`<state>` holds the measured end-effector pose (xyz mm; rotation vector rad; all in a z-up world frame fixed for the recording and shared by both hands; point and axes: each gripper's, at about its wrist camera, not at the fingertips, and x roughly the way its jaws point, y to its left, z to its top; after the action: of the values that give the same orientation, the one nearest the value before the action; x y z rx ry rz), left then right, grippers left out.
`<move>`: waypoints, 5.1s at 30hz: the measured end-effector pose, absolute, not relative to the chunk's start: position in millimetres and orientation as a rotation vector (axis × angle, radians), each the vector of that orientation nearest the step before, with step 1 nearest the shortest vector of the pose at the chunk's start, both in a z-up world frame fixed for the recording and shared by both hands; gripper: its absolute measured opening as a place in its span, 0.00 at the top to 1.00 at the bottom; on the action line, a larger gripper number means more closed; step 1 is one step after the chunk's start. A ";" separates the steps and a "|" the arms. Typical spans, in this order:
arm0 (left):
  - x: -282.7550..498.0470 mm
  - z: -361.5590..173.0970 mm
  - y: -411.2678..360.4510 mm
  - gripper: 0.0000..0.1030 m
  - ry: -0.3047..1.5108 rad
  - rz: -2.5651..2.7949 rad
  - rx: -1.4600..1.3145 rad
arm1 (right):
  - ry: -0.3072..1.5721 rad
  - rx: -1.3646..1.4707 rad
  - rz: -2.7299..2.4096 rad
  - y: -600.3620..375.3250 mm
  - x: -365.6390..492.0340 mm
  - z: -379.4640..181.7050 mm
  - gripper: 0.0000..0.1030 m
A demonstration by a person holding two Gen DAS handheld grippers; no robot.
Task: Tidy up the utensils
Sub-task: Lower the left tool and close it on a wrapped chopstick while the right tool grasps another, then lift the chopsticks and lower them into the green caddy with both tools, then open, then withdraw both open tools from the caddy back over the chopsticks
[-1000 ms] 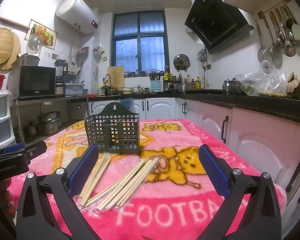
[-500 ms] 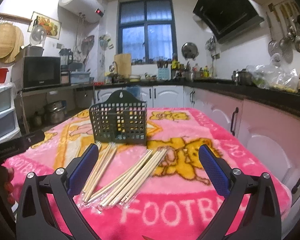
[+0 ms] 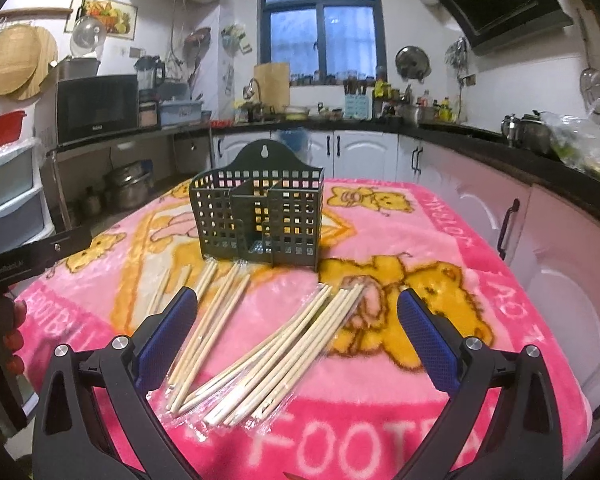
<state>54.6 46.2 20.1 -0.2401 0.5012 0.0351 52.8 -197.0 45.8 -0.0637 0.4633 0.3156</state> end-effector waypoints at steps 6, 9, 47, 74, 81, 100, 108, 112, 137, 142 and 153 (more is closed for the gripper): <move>82.2 12.1 46.3 0.10 0.605 -0.005 -0.249 | 0.533 -0.074 0.334 -195.4 78.3 45.2 0.06; 98.5 4.9 47.8 0.10 0.663 -0.006 -0.237 | 0.564 -0.076 0.349 -193.6 90.3 42.7 0.12; 210.1 -52.7 68.7 0.74 0.954 -0.114 -0.343 | 0.961 -0.072 0.384 -188.4 231.6 -16.7 0.88; 195.2 51.9 55.4 0.97 0.713 -0.191 -0.273 | 0.682 0.007 0.486 -202.5 188.5 91.4 0.97; 190.5 92.5 43.9 0.97 0.616 -0.209 -0.235 | 0.570 -0.012 0.512 -195.6 168.2 133.6 0.97; 202.7 202.5 25.7 0.97 0.378 -0.232 -0.193 | 0.321 0.031 0.515 -193.8 177.7 240.7 0.98; 222.2 229.5 12.1 0.97 0.303 -0.191 -0.159 | 0.276 0.015 0.525 -186.2 194.5 268.4 0.98; 232.1 228.3 5.4 0.97 0.282 -0.153 -0.133 | 0.271 0.011 0.518 -181.4 205.4 271.1 0.98; 281.7 152.8 28.3 0.75 0.304 -0.111 -0.195 | 0.418 0.022 0.490 -156.5 266.0 202.1 0.96; 273.3 140.9 31.2 0.64 0.338 -0.110 -0.199 | 0.461 0.042 0.467 -164.8 268.8 180.5 0.83; 246.8 111.5 46.0 0.39 0.451 -0.135 -0.253 | 0.507 0.063 0.407 -192.0 260.0 154.8 0.62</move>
<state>246.8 46.0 111.5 -0.2526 0.4514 -0.1353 260.0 -192.0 154.8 0.0630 0.5072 0.4066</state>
